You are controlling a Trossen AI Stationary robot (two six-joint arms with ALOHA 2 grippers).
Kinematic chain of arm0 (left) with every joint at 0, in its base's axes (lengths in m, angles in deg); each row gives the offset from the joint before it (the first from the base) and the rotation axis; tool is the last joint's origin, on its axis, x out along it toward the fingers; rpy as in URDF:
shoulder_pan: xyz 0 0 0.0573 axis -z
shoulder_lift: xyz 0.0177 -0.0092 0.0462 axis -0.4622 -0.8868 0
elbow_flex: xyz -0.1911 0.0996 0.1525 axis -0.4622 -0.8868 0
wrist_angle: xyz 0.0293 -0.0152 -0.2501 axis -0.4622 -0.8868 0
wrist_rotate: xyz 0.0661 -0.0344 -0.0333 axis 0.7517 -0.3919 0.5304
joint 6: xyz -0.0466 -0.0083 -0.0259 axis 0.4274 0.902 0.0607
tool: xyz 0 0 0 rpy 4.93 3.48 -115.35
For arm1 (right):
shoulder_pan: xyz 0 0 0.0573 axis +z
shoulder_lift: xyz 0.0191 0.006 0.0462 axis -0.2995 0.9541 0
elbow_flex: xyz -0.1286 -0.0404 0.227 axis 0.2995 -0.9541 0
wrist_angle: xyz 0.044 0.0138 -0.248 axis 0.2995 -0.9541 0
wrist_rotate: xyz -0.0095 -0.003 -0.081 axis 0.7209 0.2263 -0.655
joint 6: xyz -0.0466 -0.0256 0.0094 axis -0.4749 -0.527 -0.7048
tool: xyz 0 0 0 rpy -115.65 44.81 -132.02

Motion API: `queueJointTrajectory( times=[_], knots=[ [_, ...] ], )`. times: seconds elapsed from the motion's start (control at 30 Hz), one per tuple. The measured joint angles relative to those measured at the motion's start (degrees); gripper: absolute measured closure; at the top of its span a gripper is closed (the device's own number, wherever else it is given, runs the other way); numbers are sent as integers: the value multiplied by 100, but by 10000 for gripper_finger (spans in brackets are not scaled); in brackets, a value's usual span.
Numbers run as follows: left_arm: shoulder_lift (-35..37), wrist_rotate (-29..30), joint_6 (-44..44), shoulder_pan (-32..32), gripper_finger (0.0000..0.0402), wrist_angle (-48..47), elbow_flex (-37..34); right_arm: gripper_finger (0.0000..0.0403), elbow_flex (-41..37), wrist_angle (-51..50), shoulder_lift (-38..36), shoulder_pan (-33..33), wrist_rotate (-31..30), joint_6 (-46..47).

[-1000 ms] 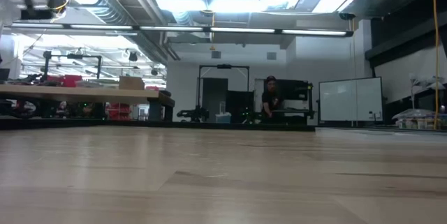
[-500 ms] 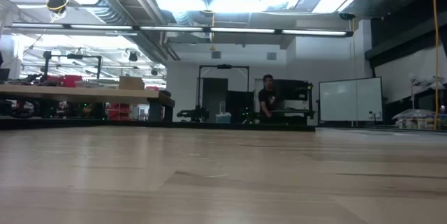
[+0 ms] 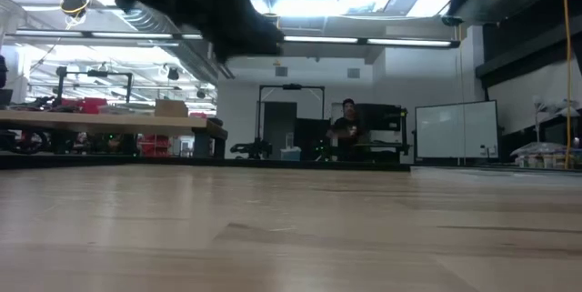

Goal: Roll bandage
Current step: Put the transparent lid on the transparent bin

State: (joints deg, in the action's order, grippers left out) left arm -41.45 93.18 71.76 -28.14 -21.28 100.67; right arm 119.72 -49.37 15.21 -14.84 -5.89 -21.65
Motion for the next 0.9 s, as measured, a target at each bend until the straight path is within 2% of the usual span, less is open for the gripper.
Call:
queueJointTrajectory(
  times=[0.13, 0.27, 0.47, 0.7, 0.9],
  knots=[
    [-731, -767, 147, -250, 247, 867, 4, 281, -752, 0, -157, 0, 2, 326],
    [-1245, -1161, 293, -476, 247, 1297, 247, 281, -1549, 25, -351, 0, 3, 710],
    [-1713, -1403, 170, -697, 247, 1306, 830, 281, -2640, 425, -787, 0, 46, 1554],
    [-2208, -1469, 107, -888, 247, 1194, 1544, 281, -3748, 1896, -1212, 0, 268, 1608],
    [-2917, -1768, 138, -943, 247, 1190, 2169, 281, -4460, 2068, -1255, -2, 140, 1760]
  ],
)
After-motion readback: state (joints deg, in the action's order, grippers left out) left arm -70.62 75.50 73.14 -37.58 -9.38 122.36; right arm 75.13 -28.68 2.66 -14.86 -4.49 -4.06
